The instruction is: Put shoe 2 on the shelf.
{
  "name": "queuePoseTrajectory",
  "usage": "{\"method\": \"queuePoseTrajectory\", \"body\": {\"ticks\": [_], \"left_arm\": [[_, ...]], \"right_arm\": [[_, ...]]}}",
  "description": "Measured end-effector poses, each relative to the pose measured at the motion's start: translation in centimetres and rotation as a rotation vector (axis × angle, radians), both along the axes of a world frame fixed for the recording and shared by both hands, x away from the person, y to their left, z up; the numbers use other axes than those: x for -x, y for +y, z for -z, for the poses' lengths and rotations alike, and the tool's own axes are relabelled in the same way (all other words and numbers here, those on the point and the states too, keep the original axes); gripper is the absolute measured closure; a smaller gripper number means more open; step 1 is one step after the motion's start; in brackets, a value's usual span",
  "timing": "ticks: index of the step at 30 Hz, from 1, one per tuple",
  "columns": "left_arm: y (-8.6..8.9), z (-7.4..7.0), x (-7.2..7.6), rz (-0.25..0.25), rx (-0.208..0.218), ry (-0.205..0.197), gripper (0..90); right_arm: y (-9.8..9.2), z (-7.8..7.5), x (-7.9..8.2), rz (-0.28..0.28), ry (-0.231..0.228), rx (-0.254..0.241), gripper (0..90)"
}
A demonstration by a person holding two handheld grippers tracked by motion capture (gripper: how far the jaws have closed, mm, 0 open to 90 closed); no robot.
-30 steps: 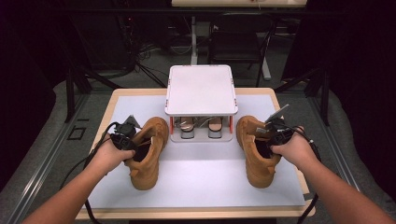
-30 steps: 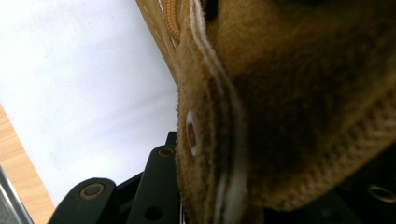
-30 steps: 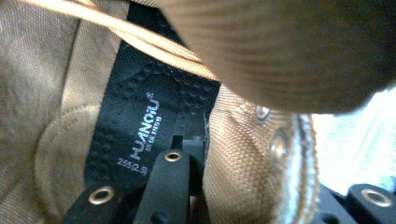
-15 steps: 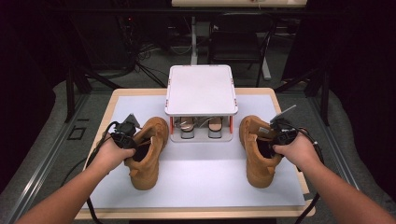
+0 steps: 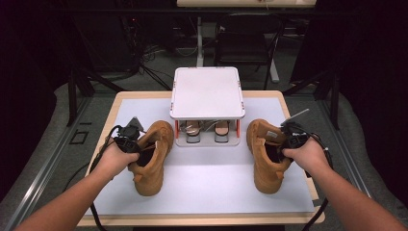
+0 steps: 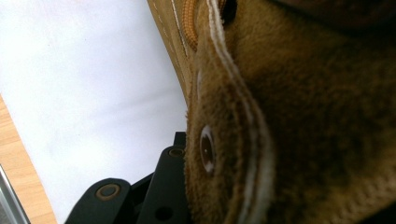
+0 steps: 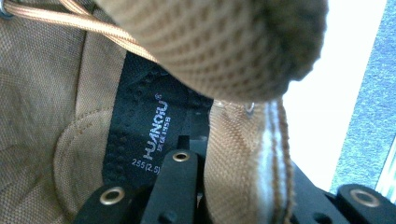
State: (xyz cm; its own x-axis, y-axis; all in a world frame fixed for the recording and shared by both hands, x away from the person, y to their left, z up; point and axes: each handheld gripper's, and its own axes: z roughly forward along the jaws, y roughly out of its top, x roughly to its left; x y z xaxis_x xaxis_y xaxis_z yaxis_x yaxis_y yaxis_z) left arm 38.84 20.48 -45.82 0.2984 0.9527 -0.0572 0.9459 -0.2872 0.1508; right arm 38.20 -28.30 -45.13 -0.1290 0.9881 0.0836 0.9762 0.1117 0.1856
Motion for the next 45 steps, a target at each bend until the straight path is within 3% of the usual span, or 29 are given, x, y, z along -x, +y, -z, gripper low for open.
{"method": "queuePoseTrajectory", "body": {"ticks": [2, 6, 12, 17, 22, 29, 35, 45], "left_arm": [[0.1, 0.0, 0.0, -0.011, 0.006, 0.003, 82.6], [0.4, 0.1, -0.1, -0.047, 0.038, 0.009, 84.2], [0.9, 0.0, 0.0, -0.086, 0.078, 0.005, 85.7], [1.0, 0.0, -0.1, -0.080, 0.079, 0.015, 86.0], [1.2, 0.0, -0.1, -0.087, 0.095, 0.014, 86.1], [1.4, -0.2, -0.2, -0.097, 0.115, 0.024, 86.1], [1.8, -0.3, -0.4, -0.100, 0.130, 0.024, 86.3], [1.5, -0.7, -1.0, -0.103, 0.148, 0.019, 86.3]], "right_arm": [[0.0, -0.2, -0.1, -0.030, 0.025, 0.021, 83.9], [0.3, -0.2, -0.1, -0.040, 0.016, 0.027, 84.5], [-0.4, -0.2, 0.0, -0.010, 0.006, -0.047, 85.3], [-0.7, -0.1, 0.1, 0.009, -0.005, -0.075, 85.7], [-0.6, -0.4, 0.0, -0.011, 0.022, -0.064, 85.9], [-0.5, -0.4, 0.4, -0.009, 0.001, -0.070, 86.0], [-1.0, -0.5, 0.6, -0.003, 0.005, -0.111, 86.1], [-1.1, -1.2, 0.9, -0.008, 0.008, -0.093, 86.2]]}}
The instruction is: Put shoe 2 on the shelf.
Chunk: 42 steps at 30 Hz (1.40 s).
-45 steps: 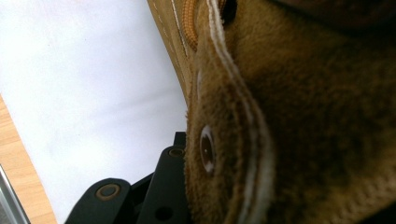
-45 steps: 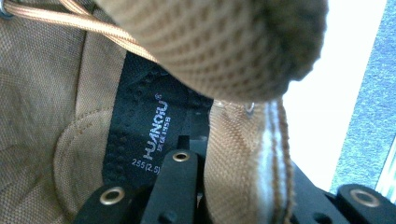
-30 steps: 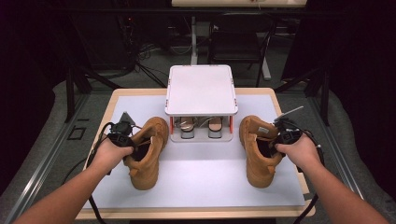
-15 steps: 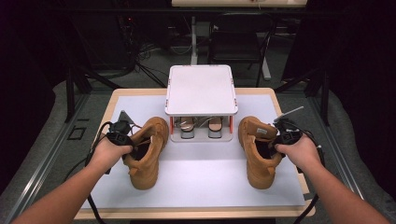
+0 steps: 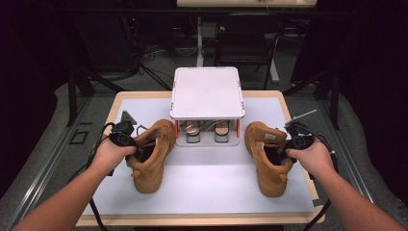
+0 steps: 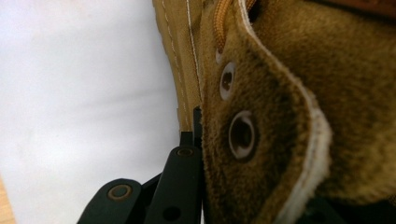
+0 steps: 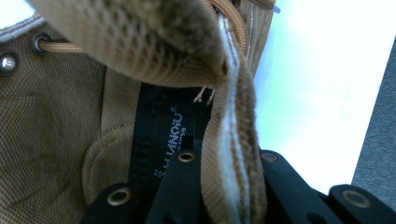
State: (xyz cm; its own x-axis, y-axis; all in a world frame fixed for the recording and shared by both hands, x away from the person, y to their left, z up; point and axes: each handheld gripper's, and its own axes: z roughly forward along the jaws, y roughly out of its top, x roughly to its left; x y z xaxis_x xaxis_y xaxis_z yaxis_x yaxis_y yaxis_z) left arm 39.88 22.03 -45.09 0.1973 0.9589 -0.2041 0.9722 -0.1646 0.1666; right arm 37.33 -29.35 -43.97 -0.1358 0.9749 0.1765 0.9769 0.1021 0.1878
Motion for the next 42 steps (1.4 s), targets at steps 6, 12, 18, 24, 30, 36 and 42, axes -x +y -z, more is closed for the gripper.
{"method": "queuePoseTrajectory", "body": {"ticks": [6, 12, 18, 24, 30, 36, 42], "left_arm": [[0.1, -0.3, -0.5, -0.017, 0.003, -0.002, 86.4], [0.7, -1.1, -0.7, -0.034, 0.001, -0.009, 86.3], [1.4, -1.7, -1.7, -0.061, 0.017, -0.023, 86.3], [1.8, -2.0, -3.1, -0.091, 0.044, -0.034, 86.3], [1.5, -1.8, -4.7, -0.122, 0.044, -0.043, 86.3], [1.3, -1.4, -6.2, -0.139, 0.047, -0.036, 86.3], [1.2, -1.2, -7.6, -0.161, 0.056, -0.036, 86.2]], "right_arm": [[0.4, -0.6, -0.3, 0.015, -0.013, -0.007, 86.2], [0.4, -1.4, -0.9, 0.015, -0.020, -0.004, 86.1], [0.2, -1.5, -1.9, 0.040, -0.023, -0.003, 86.1], [0.1, -1.2, -3.3, 0.053, -0.020, -0.004, 86.2], [0.4, -0.9, -5.1, 0.070, -0.032, 0.004, 86.1], [1.0, -1.1, -7.4, 0.059, -0.053, 0.013, 86.0], [1.4, -1.6, -9.4, 0.067, -0.057, 0.004, 86.0]]}}
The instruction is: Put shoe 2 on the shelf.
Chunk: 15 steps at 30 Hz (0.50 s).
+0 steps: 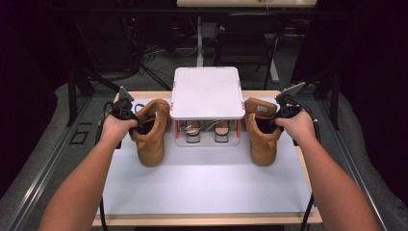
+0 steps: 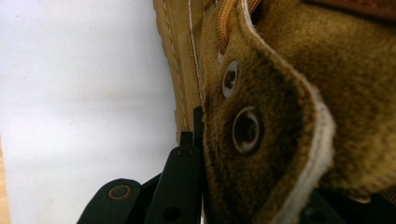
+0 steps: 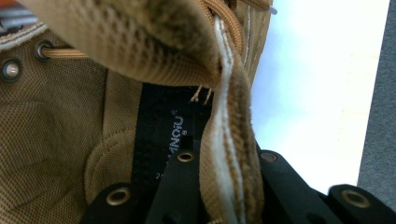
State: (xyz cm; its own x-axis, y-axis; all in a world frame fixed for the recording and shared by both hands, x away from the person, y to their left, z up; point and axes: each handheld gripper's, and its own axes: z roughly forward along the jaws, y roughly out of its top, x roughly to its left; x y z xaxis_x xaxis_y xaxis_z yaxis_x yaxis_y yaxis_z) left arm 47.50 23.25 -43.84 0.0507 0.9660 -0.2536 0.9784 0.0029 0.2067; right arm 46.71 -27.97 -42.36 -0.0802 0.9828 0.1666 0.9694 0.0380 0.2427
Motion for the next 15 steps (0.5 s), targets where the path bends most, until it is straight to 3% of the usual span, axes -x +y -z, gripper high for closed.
{"method": "queuePoseTrajectory", "body": {"ticks": [5, 15], "left_arm": [[0.0, -0.2, -0.8, -0.004, 0.004, 0.008, 86.2], [0.0, -0.6, -1.9, -0.019, -0.004, -0.003, 86.2]], "right_arm": [[0.2, -0.1, -1.2, 0.000, 0.011, 0.017, 86.0], [0.1, -0.6, -3.1, 0.021, -0.006, 0.002, 86.0]]}}
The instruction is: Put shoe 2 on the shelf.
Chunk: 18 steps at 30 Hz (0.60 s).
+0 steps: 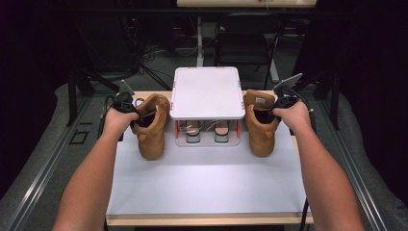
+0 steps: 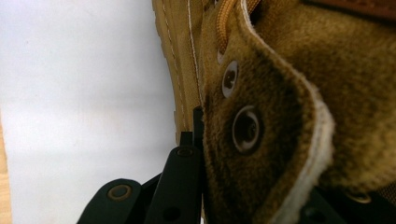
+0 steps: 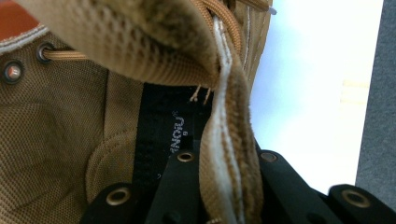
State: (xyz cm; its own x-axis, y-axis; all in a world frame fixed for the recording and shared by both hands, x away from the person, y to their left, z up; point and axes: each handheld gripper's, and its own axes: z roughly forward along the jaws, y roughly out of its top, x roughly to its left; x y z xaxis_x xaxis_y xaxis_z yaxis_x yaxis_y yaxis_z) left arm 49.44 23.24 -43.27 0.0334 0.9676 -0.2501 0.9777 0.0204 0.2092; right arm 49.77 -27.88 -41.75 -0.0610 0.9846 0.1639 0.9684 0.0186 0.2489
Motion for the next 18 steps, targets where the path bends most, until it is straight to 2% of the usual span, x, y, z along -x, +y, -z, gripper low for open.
{"method": "queuePoseTrajectory", "body": {"ticks": [3, 7, 11, 18], "left_arm": [[0.2, 0.1, -0.5, -0.013, 0.026, 0.001, 86.3], [-0.1, 0.2, -1.1, -0.016, 0.020, -0.007, 86.3], [0.0, 0.3, -1.5, -0.018, 0.034, 0.000, 86.3], [0.7, -0.4, -2.0, -0.020, 0.044, -0.014, 86.3]], "right_arm": [[-0.1, 0.0, -0.4, 0.009, -0.005, -0.014, 86.0], [0.1, 0.1, -0.9, 0.013, -0.009, -0.005, 86.0], [0.0, 0.0, -1.5, 0.021, 0.002, -0.025, 86.0], [-0.4, -0.9, -2.0, 0.031, -0.016, -0.039, 86.0]]}}
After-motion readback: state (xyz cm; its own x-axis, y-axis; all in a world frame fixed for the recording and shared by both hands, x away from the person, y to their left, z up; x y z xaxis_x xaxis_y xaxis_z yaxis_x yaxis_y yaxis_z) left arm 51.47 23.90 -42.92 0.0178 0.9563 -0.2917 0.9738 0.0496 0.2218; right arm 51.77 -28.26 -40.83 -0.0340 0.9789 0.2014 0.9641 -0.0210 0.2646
